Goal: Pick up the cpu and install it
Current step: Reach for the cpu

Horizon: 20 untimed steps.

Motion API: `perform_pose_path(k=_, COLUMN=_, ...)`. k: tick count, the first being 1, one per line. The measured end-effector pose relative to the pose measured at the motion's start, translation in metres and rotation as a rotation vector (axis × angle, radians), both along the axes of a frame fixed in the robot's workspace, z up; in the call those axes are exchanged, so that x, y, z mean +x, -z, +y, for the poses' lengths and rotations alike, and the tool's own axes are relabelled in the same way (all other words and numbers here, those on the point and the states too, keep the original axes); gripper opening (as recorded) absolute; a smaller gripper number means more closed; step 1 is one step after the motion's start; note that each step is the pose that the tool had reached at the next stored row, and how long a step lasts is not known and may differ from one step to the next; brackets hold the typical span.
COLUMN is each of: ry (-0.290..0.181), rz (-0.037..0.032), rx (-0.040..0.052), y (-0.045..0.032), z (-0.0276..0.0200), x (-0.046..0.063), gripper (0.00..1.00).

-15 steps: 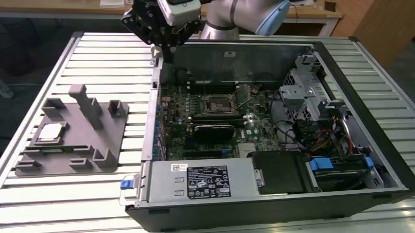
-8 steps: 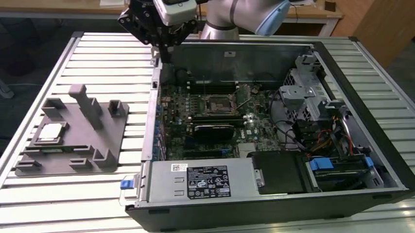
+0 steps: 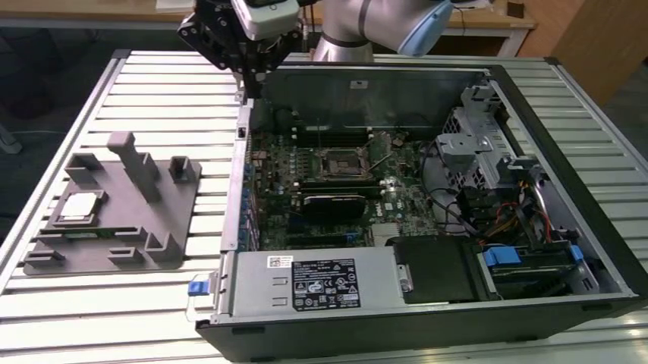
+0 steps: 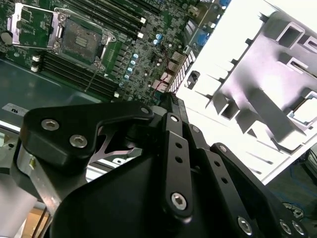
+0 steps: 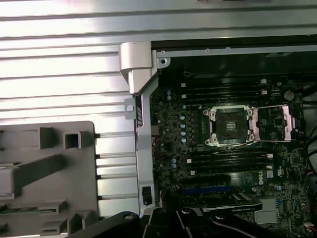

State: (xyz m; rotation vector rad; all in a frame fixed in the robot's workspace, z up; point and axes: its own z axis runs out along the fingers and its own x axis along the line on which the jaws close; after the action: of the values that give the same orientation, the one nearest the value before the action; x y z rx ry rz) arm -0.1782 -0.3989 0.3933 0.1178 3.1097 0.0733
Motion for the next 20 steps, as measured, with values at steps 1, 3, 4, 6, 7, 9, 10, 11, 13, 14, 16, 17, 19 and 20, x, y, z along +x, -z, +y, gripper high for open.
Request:
perform_pose_path(k=1, ry=0.000, rz=-0.0001, rx=0.0000, y=0.0000, z=0.0000, x=-0.001, gripper=0.11)
perform_pose_path(k=3, ry=0.000, rz=0.0000, rx=0.0001, y=0.0000, z=0.0000, x=-0.002, gripper=0.11)
perform_pose_path(k=4, ry=0.000, rz=0.0000, rx=0.0001, y=0.0000, z=0.0000, x=-0.003, gripper=0.11)
perform_pose_path(k=6, ry=0.000, rz=-0.0001, rx=0.0002, y=0.0000, z=0.0000, x=-0.004, gripper=0.11)
perform_pose_path(k=7, ry=0.000, rz=-0.0001, rx=0.0002, y=0.0000, z=0.0000, x=-0.005, gripper=0.11)
perform_pose_path(k=9, ry=0.000, rz=-0.0001, rx=0.0004, y=0.0000, z=0.0000, x=-0.006, gripper=0.11)
perform_pose_path(k=10, ry=0.000, rz=-0.0001, rx=0.0004, y=0.0000, z=0.0000, x=-0.007, gripper=0.11)
perform_pose_path(k=11, ry=0.000, rz=-0.0001, rx=0.0004, y=0.0000, z=0.0000, x=-0.007, gripper=0.11)
perform_pose_path(k=13, ry=0.000, rz=-0.0001, rx=0.0005, y=0.0000, z=0.0000, x=-0.009, gripper=0.11)
perform_pose_path(k=14, ry=0.000, rz=-0.0002, rx=0.0005, y=0.0000, z=0.0000, x=-0.010, gripper=0.11)
perform_pose_path(k=16, ry=0.000, rz=-0.0003, rx=0.0006, y=0.0000, z=0.0000, x=-0.011, gripper=0.11)
perform_pose_path(k=17, ry=0.000, rz=-0.0004, rx=0.0006, y=0.0000, z=0.0000, x=-0.012, gripper=0.11)
perform_pose_path(k=19, ry=0.000, rz=-0.0004, rx=0.0006, y=0.0000, z=0.0000, x=-0.014, gripper=0.11)
perform_pose_path(k=20, ry=0.000, rz=-0.0004, rx=0.0006, y=0.0000, z=0.0000, x=-0.015, gripper=0.11)
